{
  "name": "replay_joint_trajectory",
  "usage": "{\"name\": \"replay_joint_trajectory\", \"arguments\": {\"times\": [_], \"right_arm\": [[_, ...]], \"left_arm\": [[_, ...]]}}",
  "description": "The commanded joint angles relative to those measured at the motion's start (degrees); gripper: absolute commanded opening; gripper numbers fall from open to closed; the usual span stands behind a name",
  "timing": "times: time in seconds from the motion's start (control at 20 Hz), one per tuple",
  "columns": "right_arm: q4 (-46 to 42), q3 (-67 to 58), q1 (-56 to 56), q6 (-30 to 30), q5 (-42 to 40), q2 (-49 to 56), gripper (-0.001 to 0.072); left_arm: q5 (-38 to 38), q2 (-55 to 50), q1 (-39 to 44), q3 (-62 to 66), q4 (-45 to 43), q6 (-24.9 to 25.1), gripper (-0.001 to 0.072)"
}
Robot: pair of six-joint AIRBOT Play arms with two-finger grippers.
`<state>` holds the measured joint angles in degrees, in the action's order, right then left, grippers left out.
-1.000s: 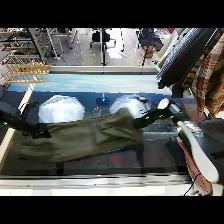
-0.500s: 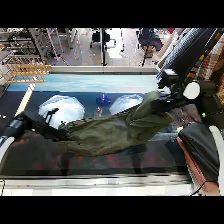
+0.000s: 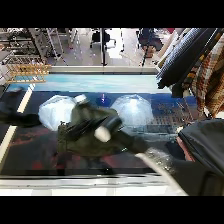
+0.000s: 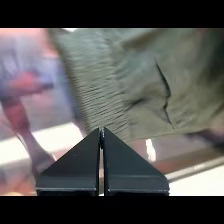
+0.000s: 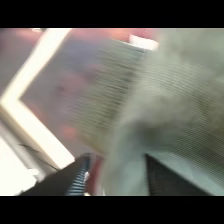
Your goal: Fold the clothes and pants, and hang the long-sleeved shirts on hangers.
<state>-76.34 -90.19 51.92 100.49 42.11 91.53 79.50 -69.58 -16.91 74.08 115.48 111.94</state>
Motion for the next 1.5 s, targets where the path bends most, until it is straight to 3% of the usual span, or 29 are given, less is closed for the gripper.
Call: {"name": "replay_joint_trajectory", "arguments": {"times": [0.0, 0.15, 0.3, 0.45, 0.5, 0.6, 0.8, 0.85, 1.0, 1.3, 1.4, 1.45], "right_arm": [[-0.5, -3.9, 7.1, -0.7, -11.5, 7.1, 0.0474], [-4.9, -5.7, -1.7, -2.7, 4.2, 2.1, 0.0473], [-3.6, -4.9, -16.9, -2.9, 20.0, -2.6, 0.0475], [6.4, -1.2, -30.6, -10.5, 30.5, -3.0, 0.0498], [11.0, 1.7, -34.9, -12.7, 31.3, -3.0, 0.0577], [17.8, 8.4, -41.4, -17.2, 30.3, -2.9, 0.0658], [28.1, 15.5, -48.9, -27.1, 29.9, 3.0, 0.0662], [31.3, 15.2, -49.8, -29.1, 29.7, 5.5, 0.07], [42.1, 13.4, -50.7, -35.2, 30.8, 13.5, 0.0698], [51.2, 1.8, -40.8, -36.1, 39.4, 25.6, 0.0689], [52.9, -2.2, -37.1, -36.7, 41.9, 27.1, 0.052], [53.3, -3.8, -35.9, -37.7, 42.7, 26.9, 0.0225]], "left_arm": [[2.6, 8.5, -6.2, 2.3, 1.8, -0.1, 0.0014], [2.4, 8.9, -3.8, 0.8, 4.5, -0.1, 0.0015], [0.2, 6.0, 3.4, -4.4, 6.7, -0.1, 0.0015], [-6.8, 0.6, 11.8, -11.7, 6.1, 0.0, 0.0015], [-8.9, -2.0, 14.1, -13.6, 4.7, -0.1, 0.0015], [-9.7, -8.1, 16.7, -14.9, 1.2, -0.3, 0.0014], [-9.7, -19.5, 16.9, -14.9, 0.0, -4.0, 0.0014], [-9.7, -21.4, 16.8, -14.9, 0.0, -4.0, 0.0014], [-9.7, -22.8, 16.8, -14.8, 0.0, -4.0, 0.0014], [-10.0, -19.0, 16.7, -14.5, 0.0, -3.9, 0.0014], [-10.1, -15.7, 16.6, -13.8, 0.0, -3.9, 0.0014], [-9.5, -13.4, 16.4, -12.8, 0.3, -4.0, 0.0014]]}}
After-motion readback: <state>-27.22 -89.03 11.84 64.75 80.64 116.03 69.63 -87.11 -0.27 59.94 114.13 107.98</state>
